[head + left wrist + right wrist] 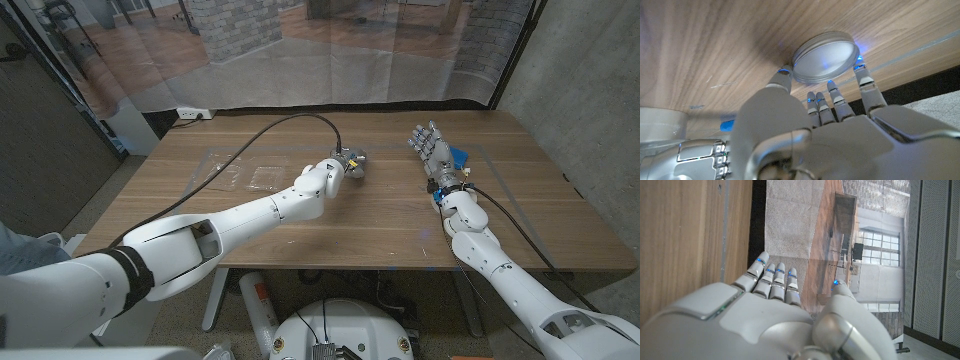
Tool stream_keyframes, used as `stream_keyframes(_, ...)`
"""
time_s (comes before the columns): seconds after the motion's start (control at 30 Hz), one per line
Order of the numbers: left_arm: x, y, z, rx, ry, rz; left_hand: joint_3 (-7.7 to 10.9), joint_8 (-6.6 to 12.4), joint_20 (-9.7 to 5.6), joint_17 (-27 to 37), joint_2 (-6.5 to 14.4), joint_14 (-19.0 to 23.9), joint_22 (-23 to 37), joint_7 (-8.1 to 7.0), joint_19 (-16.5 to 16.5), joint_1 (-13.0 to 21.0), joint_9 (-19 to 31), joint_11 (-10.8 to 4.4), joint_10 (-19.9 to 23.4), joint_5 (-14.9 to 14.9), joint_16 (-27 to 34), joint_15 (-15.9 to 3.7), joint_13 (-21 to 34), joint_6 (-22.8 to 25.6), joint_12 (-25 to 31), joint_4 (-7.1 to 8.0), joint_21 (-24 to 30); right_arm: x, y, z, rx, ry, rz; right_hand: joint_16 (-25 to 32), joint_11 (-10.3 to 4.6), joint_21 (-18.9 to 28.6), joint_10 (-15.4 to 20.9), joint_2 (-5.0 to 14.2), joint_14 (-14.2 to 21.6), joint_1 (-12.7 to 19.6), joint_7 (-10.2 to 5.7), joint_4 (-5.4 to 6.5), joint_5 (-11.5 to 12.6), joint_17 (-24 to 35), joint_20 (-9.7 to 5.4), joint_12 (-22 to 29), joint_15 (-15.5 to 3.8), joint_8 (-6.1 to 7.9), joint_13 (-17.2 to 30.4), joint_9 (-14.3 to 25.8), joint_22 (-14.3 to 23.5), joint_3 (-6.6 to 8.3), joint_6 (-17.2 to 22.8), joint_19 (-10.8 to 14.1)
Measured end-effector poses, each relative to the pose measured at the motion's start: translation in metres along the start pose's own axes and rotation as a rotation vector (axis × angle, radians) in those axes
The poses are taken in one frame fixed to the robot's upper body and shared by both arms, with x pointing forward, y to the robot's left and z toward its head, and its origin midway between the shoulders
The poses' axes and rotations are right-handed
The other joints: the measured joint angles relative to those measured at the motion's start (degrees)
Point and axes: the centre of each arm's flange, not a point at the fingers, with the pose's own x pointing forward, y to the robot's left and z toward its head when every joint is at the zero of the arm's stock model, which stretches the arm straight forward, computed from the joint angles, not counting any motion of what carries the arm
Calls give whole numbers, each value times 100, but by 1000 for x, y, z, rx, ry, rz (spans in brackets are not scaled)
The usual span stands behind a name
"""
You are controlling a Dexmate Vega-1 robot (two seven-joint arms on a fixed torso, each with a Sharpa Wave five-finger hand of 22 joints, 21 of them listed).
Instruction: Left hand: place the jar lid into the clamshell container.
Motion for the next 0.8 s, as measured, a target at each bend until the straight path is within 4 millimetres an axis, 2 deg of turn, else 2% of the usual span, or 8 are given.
stream_keyframes(0.23,1,-1,2,-9,1,-1,211,0,115,65,142,260,2,44,111,407,27,49,155,-267,79,-10,0,121,0,-2,25,1,0,0,0,1,1,0,0,0,0,0,0,0,0,0,0,0,0,0,0,0,0,0,0,0,0,0)
stream_keyframes(0.47,2,-2,3,-23,1,-6,251,-1,147,107,213,337,5,62,143,543,26,41,224,-355,103,-12,27,202,0,17,56,2,0,-2,1,4,1,0,0,-45,0,0,0,0,0,0,0,0,22,0,0,0,0,0,0,0,0,21)
stream_keyframes(0.6,3,-3,3,-31,-1,-10,275,-1,206,133,252,397,3,62,201,641,33,72,255,-360,103,-13,26,202,0,41,56,2,0,-4,2,8,1,0,0,-45,0,0,21,0,0,0,0,0,32,0,22,0,0,0,0,0,0,31)
stream_keyframes(0.8,3,-4,1,-52,-1,-11,322,-1,208,186,269,481,-1,104,199,830,53,109,299,-379,136,-10,26,244,0,88,57,2,0,-7,4,17,0,0,0,-45,0,0,21,0,0,0,0,0,32,0,22,0,0,0,0,0,0,31)
